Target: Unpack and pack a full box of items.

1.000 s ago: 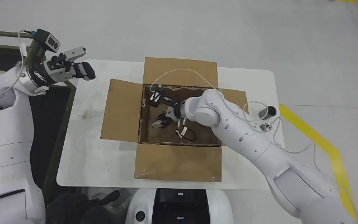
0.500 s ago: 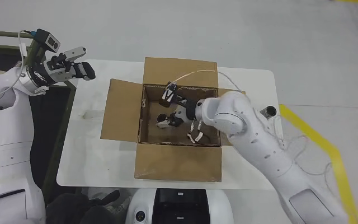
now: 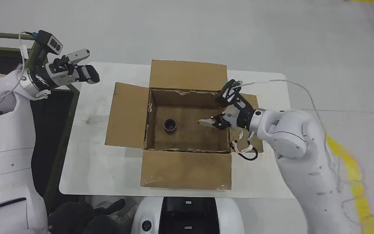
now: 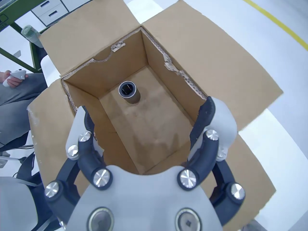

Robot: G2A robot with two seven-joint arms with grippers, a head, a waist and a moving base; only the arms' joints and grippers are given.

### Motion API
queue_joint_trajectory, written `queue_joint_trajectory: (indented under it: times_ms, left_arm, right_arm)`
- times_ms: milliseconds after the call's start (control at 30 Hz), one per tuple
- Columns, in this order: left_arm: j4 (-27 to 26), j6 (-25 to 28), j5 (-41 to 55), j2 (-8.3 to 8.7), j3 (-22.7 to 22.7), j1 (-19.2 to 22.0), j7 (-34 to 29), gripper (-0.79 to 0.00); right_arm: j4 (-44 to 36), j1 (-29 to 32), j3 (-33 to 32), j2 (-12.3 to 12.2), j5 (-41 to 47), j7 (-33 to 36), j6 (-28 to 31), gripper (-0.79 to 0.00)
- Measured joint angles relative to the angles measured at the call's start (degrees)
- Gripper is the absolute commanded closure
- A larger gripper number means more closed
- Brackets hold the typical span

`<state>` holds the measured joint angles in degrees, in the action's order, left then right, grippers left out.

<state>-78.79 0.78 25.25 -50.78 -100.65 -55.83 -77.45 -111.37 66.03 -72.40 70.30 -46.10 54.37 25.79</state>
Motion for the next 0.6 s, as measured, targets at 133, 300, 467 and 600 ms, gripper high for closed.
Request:
queue_joint_trajectory:
  times_ms: [133, 300, 467, 600]
  left_arm:
    - [0.00, 0.00, 0.00, 0.00, 0.00, 0.00, 0.00, -0.785]
    - [0.00, 0.00, 0.00, 0.00, 0.00, 0.00, 0.00, -0.785]
    - [0.00, 0.00, 0.00, 0.00, 0.00, 0.00, 0.00, -0.785]
    - [0.00, 0.00, 0.00, 0.00, 0.00, 0.00, 0.00, -0.785]
  right_arm:
    - [-0.57, 3.50, -5.20, -0.82, 0.59, -1.36, -0.85, -0.785]
    - [-0.09, 7.25, -11.47, -1.76, 0.51, -3.18, -1.52, -0.785]
    - [0.86, 10.15, -16.74, -2.59, -0.62, -3.86, -1.90, -0.785]
    - [2.29, 12.41, -21.44, -3.28, -0.56, -3.97, -2.06, -0.785]
